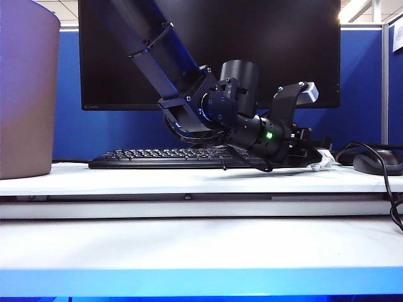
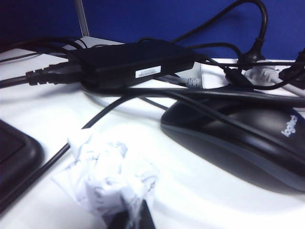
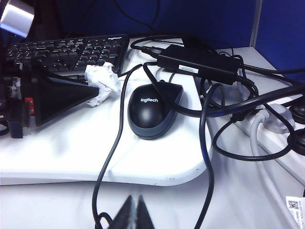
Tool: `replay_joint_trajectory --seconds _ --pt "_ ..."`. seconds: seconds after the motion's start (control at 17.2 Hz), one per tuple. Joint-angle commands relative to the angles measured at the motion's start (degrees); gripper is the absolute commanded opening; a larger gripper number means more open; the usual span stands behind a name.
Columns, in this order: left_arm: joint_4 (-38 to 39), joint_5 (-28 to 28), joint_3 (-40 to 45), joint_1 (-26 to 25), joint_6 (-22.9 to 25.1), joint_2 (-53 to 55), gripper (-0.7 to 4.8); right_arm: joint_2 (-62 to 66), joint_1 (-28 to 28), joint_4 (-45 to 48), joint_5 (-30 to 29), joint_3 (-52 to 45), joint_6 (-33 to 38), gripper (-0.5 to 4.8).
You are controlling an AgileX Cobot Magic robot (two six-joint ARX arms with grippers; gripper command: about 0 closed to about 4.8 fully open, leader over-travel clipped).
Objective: Pick up all paper balls from the table and place them in the pink trash can.
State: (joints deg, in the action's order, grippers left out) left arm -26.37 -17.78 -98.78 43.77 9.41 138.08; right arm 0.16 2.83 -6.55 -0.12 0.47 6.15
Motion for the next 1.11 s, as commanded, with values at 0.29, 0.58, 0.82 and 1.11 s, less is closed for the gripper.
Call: replay_joint_trajectory --seconds 0.29,0.58,0.82,1.11 --pt "2.95 1.29 -0.33 0.09 -1.44 -2.14 -0.06 -0.09 0.02 0.76 0.04 -0.11 -0.17 -0.05" --pt "19.56 2.01 -0.33 0.09 5.92 -15.52 -0.06 -0.09 0.04 0.76 0.04 -0.11 -0.17 -0.05" --pt "35.36 10.67 -0.33 -1.84 10.62 -31.28 -0.06 -0.09 0.04 0.76 0.04 -0.11 -0.17 -0.05" --pt "52.59 20.46 -0.35 -8.44 11.3 -50.16 -0.06 -0.09 0.04 0.76 0.04 -0.11 -0.17 -0.05"
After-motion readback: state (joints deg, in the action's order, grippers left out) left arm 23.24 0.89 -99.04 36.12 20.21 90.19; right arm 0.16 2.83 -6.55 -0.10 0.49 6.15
